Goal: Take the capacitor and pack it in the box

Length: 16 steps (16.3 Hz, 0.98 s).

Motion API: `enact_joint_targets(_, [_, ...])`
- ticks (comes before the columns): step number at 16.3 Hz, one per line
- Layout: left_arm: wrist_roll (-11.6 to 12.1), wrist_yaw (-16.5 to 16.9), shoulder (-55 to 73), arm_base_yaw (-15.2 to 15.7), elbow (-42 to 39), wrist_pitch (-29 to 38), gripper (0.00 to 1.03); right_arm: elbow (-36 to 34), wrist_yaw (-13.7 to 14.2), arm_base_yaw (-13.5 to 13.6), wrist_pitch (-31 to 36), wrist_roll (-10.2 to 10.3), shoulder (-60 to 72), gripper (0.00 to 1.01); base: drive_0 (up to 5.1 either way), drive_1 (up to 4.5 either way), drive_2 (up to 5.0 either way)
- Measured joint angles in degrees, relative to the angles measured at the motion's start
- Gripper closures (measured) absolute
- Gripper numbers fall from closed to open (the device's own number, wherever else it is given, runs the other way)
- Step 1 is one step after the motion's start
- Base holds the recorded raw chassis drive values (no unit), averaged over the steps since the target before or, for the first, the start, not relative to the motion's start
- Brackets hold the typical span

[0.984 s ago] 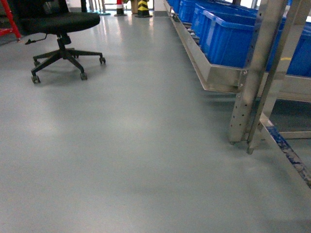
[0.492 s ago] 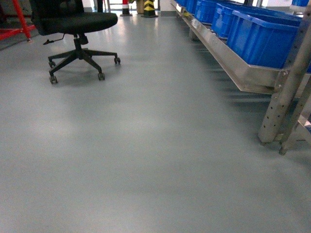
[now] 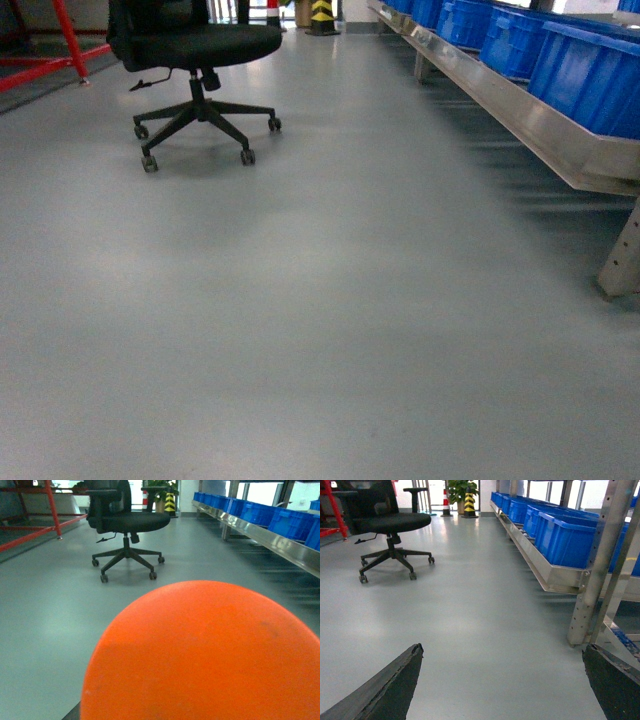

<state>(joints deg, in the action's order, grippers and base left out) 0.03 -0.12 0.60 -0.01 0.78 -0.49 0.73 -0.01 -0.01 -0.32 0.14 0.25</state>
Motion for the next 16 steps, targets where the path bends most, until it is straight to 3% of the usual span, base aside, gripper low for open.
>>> enact_joint_targets(16, [0.0, 0.2, 0.0, 0.0, 0.0, 0.2, 0.60, 0.0, 0.0, 0.0, 0.1, 0.0, 0.0, 0.03, -5.0, 2.41, 2.4])
